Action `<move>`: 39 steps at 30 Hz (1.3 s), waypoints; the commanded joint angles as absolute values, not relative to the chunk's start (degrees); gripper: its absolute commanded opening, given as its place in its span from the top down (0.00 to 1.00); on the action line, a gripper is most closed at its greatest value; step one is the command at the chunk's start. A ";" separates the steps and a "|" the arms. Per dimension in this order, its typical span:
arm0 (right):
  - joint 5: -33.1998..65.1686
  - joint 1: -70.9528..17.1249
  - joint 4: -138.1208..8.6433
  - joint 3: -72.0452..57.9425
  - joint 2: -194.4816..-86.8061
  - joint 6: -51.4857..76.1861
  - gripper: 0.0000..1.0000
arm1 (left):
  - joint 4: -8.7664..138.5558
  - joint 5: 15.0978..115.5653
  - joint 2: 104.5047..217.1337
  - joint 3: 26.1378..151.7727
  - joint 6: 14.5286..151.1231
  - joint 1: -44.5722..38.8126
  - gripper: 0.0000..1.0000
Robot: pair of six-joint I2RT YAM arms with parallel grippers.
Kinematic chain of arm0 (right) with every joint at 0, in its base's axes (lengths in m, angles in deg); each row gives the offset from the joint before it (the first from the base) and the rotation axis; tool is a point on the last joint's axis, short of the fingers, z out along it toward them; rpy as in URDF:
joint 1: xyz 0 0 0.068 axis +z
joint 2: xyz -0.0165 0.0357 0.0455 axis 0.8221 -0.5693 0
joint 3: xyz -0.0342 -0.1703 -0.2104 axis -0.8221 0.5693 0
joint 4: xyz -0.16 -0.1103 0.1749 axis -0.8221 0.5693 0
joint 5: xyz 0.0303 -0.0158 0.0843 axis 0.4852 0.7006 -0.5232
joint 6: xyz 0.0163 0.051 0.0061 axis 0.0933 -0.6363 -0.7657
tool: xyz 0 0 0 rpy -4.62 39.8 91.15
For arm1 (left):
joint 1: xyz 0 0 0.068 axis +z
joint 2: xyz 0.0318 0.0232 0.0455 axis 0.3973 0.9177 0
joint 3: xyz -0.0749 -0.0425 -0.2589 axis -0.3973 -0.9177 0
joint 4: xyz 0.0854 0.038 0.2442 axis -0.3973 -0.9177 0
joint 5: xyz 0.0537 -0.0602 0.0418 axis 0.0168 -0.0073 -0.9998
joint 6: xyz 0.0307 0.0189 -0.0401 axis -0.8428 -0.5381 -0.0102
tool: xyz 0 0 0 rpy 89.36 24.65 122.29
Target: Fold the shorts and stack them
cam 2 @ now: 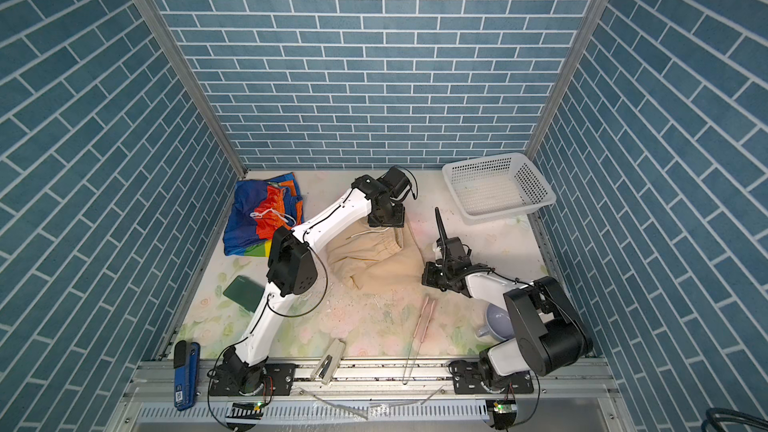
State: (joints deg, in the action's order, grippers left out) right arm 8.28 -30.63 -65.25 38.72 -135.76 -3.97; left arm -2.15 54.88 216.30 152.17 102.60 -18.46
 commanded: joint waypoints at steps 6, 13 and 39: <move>9.94 -31.13 -64.31 39.36 -138.13 -2.47 1.00 | -13.72 49.68 223.24 161.03 99.54 -19.13 0.38; 9.41 -31.21 -64.94 39.25 -139.06 -2.56 1.00 | -10.39 52.58 224.26 158.63 99.06 -19.69 0.61; 9.77 -31.30 -64.72 40.81 -137.35 -3.88 1.00 | 0.50 55.17 220.71 155.29 105.17 -23.52 1.00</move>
